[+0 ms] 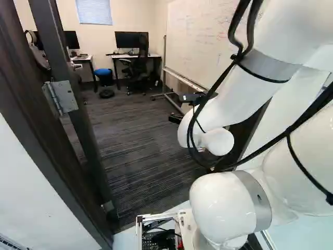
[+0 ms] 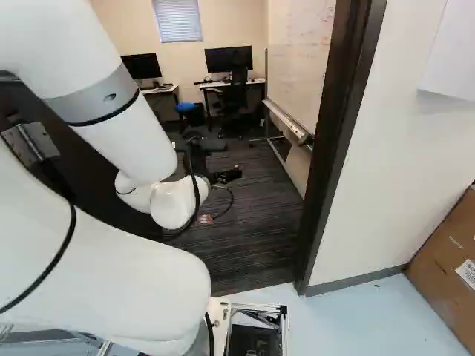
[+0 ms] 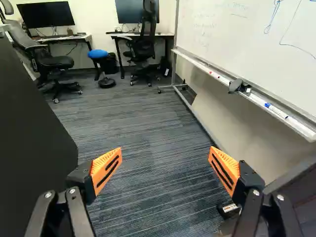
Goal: Open the door and move inside
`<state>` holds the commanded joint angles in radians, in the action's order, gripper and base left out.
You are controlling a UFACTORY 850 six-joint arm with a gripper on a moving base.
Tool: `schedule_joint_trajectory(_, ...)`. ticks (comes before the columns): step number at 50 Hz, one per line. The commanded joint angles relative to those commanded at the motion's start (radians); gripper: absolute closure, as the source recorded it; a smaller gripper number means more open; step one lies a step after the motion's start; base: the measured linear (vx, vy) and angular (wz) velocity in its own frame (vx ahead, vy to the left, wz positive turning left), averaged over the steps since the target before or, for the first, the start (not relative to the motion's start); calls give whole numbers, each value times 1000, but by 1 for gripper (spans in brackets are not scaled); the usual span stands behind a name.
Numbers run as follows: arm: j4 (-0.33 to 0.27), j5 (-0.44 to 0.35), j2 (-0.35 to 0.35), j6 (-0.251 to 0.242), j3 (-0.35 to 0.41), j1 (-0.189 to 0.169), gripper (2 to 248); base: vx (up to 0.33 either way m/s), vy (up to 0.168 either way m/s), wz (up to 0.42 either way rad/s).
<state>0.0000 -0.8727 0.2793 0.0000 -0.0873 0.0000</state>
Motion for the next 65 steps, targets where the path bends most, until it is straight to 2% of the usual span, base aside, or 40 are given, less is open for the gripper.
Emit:
schedule_joint_trajectory(30,0,0,0,0,0,0,3,15,1,0)
schedule_joint_trajectory(65,0,0,0,0,0,0,3,142,3,0)
